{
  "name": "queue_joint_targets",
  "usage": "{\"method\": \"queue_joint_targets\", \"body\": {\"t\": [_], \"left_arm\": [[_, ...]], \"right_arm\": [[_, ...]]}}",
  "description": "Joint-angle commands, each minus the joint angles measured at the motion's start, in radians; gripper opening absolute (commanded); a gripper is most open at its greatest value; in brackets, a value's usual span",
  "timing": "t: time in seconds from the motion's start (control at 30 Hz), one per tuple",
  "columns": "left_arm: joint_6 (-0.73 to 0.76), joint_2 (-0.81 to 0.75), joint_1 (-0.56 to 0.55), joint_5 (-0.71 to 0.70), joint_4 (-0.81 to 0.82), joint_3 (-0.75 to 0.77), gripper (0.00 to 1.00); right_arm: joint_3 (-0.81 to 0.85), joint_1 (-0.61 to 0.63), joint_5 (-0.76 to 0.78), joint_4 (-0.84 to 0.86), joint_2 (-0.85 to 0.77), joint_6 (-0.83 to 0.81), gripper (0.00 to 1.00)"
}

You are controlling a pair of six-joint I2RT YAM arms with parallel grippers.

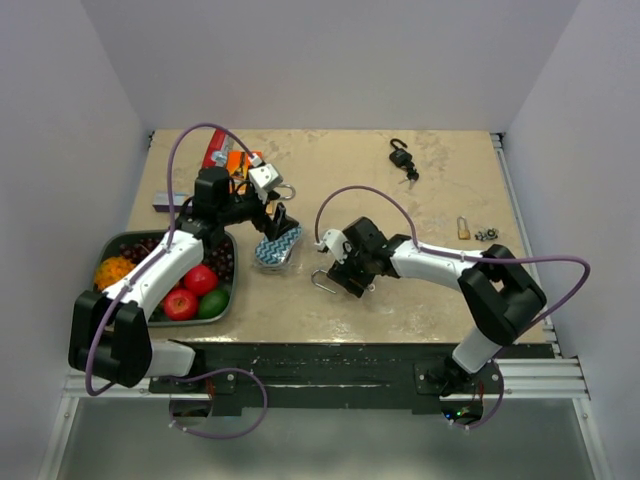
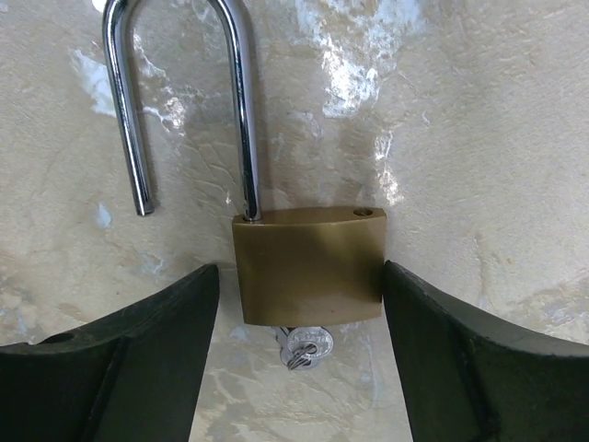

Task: Lock with the key
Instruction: Pick up the lock from the center of the board.

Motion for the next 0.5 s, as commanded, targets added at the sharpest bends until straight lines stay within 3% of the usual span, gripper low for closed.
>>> {"method": "queue_joint_targets", "body": {"t": [0.0, 0.03, 0.13, 0.17, 0.23, 0.27, 0.3, 0.47], "left_arm": [[-0.045, 0.011, 0.024, 0.002, 0.056, -0.007, 0.99], [-0.052, 0.012, 0.028, 0.008, 0.057, -0.005, 0.98], [-0.080, 0.017, 0.050, 0.022, 0.066, -0.007, 0.97], [-0.085, 0.017, 0.060, 0.025, 0.068, -0.007, 0.97], [-0.091, 0.018, 0.074, 0.032, 0.070, -0.008, 0.97], [-0.091, 0.020, 0.077, 0.034, 0.070, -0.010, 0.97], [-0.089, 0.021, 0.082, 0.036, 0.070, -0.013, 0.97], [-0.062, 0.023, 0.086, 0.055, 0.063, -0.025, 0.97]], "right_arm": [[0.006, 0.012, 0.038, 0.018, 0.045, 0.006, 0.69], [0.013, 0.014, 0.037, 0.015, 0.048, 0.008, 0.66], [0.040, 0.011, 0.012, -0.011, 0.051, 0.038, 0.45], [0.045, 0.012, 0.001, -0.019, 0.047, 0.041, 0.33], [0.049, 0.011, -0.017, -0.022, 0.022, 0.048, 0.23], [0.051, 0.012, -0.019, -0.022, 0.016, 0.046, 0.07], [0.053, 0.012, -0.022, -0.025, 0.004, 0.043, 0.00], [0.054, -0.003, -0.060, -0.036, -0.056, 0.028, 0.00]]}}
